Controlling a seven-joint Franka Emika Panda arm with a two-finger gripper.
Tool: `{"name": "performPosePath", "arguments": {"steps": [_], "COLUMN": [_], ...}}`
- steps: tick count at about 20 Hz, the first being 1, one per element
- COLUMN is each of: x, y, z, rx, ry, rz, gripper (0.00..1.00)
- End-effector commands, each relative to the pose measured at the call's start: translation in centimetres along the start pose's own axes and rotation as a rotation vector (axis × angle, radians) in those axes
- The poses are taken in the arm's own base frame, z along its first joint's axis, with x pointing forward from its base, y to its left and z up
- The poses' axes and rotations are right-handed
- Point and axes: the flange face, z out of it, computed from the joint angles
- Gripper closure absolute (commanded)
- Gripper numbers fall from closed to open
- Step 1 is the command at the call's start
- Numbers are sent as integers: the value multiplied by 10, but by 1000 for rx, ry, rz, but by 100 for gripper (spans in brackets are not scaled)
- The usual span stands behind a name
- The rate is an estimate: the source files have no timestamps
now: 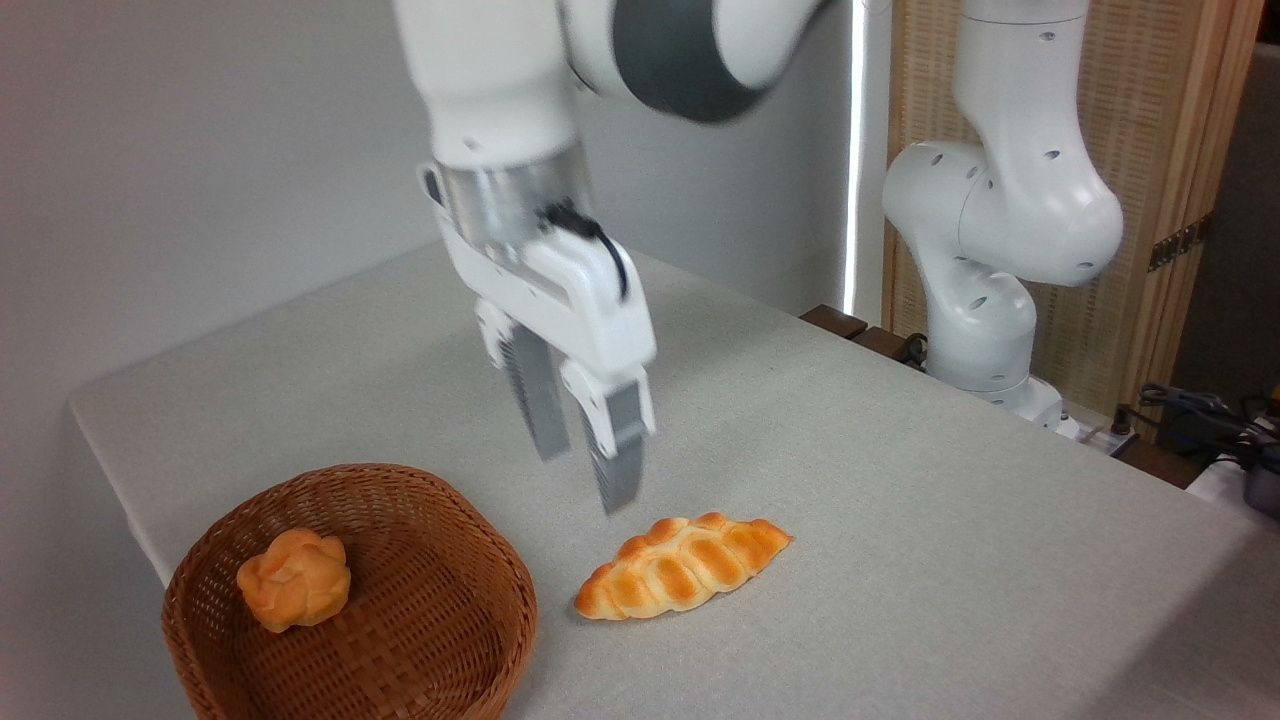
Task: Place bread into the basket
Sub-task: 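Lower the gripper around the middle of the braided roll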
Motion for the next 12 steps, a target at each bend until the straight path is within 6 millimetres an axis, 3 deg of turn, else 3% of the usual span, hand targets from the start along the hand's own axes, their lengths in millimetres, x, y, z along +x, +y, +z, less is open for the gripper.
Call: {"name": "performPosePath", "arguments": {"steps": [1,5,12], "x": [-27,-31,-30], "y": [8,16,17], "z": [24,52,83], "rx": [23,-9,-8], "ry": [18,-5,-7], "rz": [73,106,149], "gripper": [0,0,0]}}
